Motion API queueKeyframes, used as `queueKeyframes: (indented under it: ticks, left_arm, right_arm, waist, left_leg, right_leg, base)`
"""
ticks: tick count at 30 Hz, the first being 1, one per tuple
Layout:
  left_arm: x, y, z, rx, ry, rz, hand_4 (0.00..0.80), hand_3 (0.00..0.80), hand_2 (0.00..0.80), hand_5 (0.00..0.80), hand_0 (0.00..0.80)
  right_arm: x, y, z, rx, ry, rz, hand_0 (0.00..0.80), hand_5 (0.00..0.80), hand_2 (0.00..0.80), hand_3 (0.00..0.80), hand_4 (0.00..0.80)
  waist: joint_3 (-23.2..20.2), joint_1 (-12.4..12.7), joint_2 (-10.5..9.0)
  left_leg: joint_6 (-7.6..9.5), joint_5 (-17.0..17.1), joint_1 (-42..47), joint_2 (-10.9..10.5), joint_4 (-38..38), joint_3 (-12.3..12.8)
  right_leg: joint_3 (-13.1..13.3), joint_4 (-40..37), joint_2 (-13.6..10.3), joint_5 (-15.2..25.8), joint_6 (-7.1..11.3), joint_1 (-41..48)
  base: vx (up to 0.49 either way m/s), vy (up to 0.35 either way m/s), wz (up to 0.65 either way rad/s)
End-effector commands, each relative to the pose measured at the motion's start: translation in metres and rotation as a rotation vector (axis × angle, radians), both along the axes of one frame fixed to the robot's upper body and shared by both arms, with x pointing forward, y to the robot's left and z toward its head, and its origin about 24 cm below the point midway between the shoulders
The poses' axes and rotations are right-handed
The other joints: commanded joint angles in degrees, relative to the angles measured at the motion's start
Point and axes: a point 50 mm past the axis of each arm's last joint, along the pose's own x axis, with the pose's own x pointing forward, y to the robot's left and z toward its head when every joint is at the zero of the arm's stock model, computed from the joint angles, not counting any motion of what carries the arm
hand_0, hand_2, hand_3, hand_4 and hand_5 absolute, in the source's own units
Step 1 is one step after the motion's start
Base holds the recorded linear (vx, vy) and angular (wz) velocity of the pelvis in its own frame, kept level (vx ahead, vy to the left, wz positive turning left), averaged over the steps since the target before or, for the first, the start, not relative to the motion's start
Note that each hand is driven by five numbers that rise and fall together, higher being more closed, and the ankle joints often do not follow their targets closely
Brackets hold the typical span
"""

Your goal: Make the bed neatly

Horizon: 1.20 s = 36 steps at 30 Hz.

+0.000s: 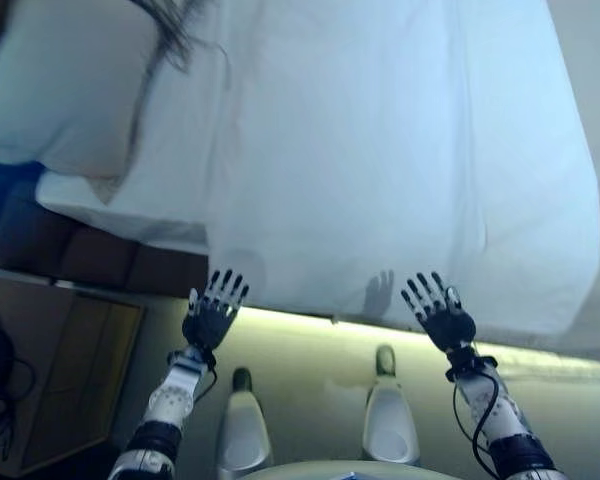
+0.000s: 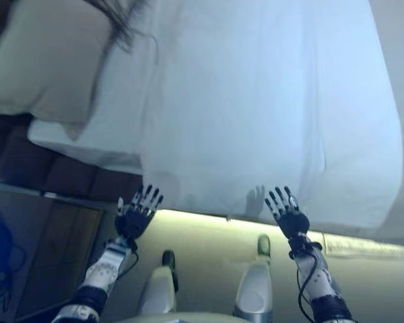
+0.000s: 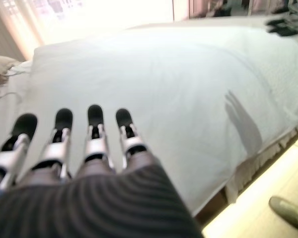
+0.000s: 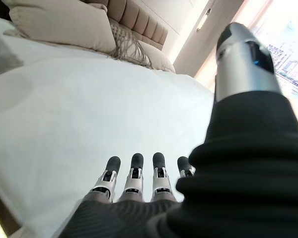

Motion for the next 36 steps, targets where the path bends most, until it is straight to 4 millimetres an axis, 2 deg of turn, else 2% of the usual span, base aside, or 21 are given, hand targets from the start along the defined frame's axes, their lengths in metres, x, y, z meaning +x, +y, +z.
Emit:
queueKeyframes:
  ticks: [1, 5, 8, 12, 16, 23, 26, 27, 30, 33, 36]
  left_arm:
    - [0.014, 0.007, 0.025, 0.007, -0.146, 0.041, 0.0, 0.0, 0.0, 0.0, 0.0]
    - [0.029, -0.01, 0.047, 0.036, -0.268, 0.002, 0.0, 0.0, 0.0, 0.0, 0.0]
    - [0.038, -0.012, 0.065, 0.034, -0.332, 0.006, 0.0, 0.0, 0.0, 0.0, 0.0]
    - [0.049, -0.012, 0.084, 0.041, -0.382, 0.006, 0.0, 0.0, 0.0, 0.0, 0.0]
    - [0.056, -0.021, 0.097, 0.057, -0.432, -0.013, 0.0, 0.0, 0.0, 0.0, 0.0]
    - [0.072, -0.03, 0.137, 0.042, -0.572, -0.059, 0.0, 0.0, 0.0, 0.0, 0.0]
    - [0.075, -0.04, 0.148, 0.08, -0.598, -0.08, 0.0, 0.0, 0.0, 0.0, 0.0]
    - [0.075, -0.042, 0.149, 0.087, -0.594, -0.084, 0.0, 0.0, 0.0, 0.0, 0.0]
    - [0.074, -0.048, 0.149, 0.114, -0.58, -0.094, 0.0, 0.0, 0.0, 0.0, 0.0]
    - [0.08, -0.049, 0.157, 0.138, -0.552, -0.08, 0.0, 0.0, 0.0, 0.0, 0.0]
    - [0.086, -0.043, 0.168, 0.182, -0.526, -0.074, 0.0, 0.0, 0.0, 0.0, 0.0]
  right_arm:
    - [0.015, 0.0, 0.043, -0.03, -0.226, 0.027, 0.0, 0.0, 0.0, 0.0, 0.0]
    - [0.03, 0.006, 0.073, -0.033, -0.352, 0.061, 0.0, 0.0, 0.0, 0.0, 0.0]
    - [0.037, 0.013, 0.093, -0.065, -0.428, 0.092, 0.0, 0.0, 0.0, 0.0, 0.0]
    - [0.041, 0.02, 0.109, -0.079, -0.488, 0.109, 0.0, 0.0, 0.0, 0.0, 0.0]
    - [0.043, 0.024, 0.124, -0.09, -0.539, 0.12, 0.0, 0.0, 0.0, 0.0, 0.0]
    - [0.051, 0.021, 0.157, -0.132, -0.637, 0.111, 0.0, 0.0, 0.0, 0.0, 0.0]
    - [0.051, 0.022, 0.177, -0.154, -0.708, 0.108, 0.0, 0.0, 0.0, 0.0, 0.0]
    - [0.051, 0.024, 0.18, -0.156, -0.716, 0.109, 0.0, 0.0, 0.0, 0.0, 0.0]
    - [0.049, 0.026, 0.193, -0.168, -0.743, 0.115, 0.0, 0.0, 0.0, 0.0, 0.0]
    - [0.05, 0.026, 0.202, -0.179, -0.755, 0.124, 0.0, 0.0, 0.0, 0.0, 0.0]
    - [0.052, 0.027, 0.208, -0.185, -0.769, 0.119, 0.0, 0.0, 0.0, 0.0, 0.0]
  waist:
    - [3.3, -1.4, -1.08]
    - [6.3, -2.4, -1.24]
    - [8.1, -2.8, -1.4]
    - [8.6, -3.5, -1.52]
    - [8.6, -4.0, -1.33]
    - [8.6, -4.2, -0.8]
    - [8.6, -4.0, -0.74]
    - [8.6, -3.8, -0.52]
    - [8.6, -3.8, -0.36]
    - [8.6, -3.5, -0.55]
    - [8.6, -3.0, -0.72]
  left_leg:
    - [3.39, 8.9, -2.3, -1.7, -5.4, 0.5]
    - [3.06, 9.6, -7.9, -3.0, -3.5, 0.7]
    - [3.28, 9.6, -10.8, -3.7, -2.3, 0.8]
    - [3.6, 9.4, -15.5, -3.9, -0.3, 0.9]
    - [3.85, 9.8, -19.0, -4.5, 0.3, 1.2]
    - [3.78, 9.9, -26.6, -5.5, 3.0, 1.4]
    - [3.86, 8.1, -32.2, -6.1, 7.9, 0.4]
    - [3.81, 5.8, -32.5, -5.9, 9.7, 0.2]
    - [4.37, 3.3, -37.6, -6.6, 16.2, -0.2]
    - [5.21, 0.8, -43.2, -7.5, 23.8, -0.8]
    - [6.19, -1.6, -47.9, -7.5, 30.7, -1.3]
  right_leg:
    - [-1.1, 4.7, 0.8, -1.2, -2.92, -2.2]
    - [-1.0, 6.3, 0.1, -0.4, -2.52, -7.7]
    - [-0.1, 7.5, -0.1, -0.3, -2.45, -11.1]
    - [1.4, 8.9, 0.2, -0.3, -2.6, -16.2]
    - [2.3, 8.9, 0.3, 0.2, -2.76, -19.7]
    - [3.1, 10.8, 0.3, 0.5, -3.07, -26.9]
    - [4.0, 15.7, 0.9, -1.0, -3.66, -32.0]
    - [4.2, 18.1, 1.3, -3.4, -3.71, -32.5]
    - [5.1, 25.1, 2.7, -5.6, -4.69, -37.4]
    - [6.0, 33.4, 4.3, -7.3, -6.06, -42.5]
    - [6.1, 39.9, 4.9, -9.2, -6.86, -46.8]
  base:
    - [-0.222, 0.106, 0.04]
    - [-0.161, 0.135, 0.01]
    - [-0.105, 0.169, 0.0]
    - [-0.058, 0.122, -0.04]
    - [-0.027, 0.101, -0.02]
    - [-0.024, 0.079, -0.04]
    - [-0.003, 0.045, -0.01]
    - [0.071, 0.06, -0.07]
    - [0.018, 0.058, -0.11]
    - [-0.024, 0.016, -0.1]
    - [-0.005, -0.036, -0.01]
